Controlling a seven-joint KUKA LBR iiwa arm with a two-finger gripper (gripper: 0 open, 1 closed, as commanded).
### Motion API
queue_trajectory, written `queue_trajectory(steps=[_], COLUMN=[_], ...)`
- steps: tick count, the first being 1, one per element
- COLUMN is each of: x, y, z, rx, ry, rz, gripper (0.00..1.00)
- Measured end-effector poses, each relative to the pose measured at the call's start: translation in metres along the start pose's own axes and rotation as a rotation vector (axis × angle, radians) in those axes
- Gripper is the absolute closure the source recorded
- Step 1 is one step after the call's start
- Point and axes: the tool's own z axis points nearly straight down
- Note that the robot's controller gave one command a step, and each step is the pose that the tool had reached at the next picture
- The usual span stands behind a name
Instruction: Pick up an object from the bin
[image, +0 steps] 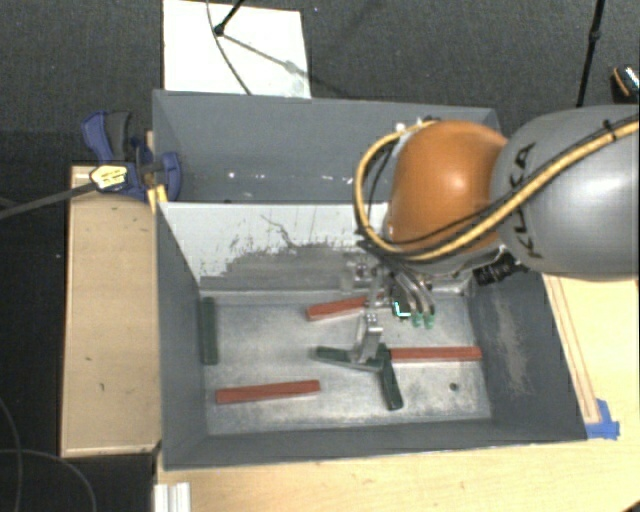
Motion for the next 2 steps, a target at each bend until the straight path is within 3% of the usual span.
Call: queue_trajectory(steps=[1, 2], x=[-0.0098, -0.0104], y=[-0.0374, -0.0362], z=[0.1237, 0.1203], rx=[0.000, -0.001], ry=[-0.006, -0.008], rz=[0.027, 0.030], gripper=[0.00, 1.00])
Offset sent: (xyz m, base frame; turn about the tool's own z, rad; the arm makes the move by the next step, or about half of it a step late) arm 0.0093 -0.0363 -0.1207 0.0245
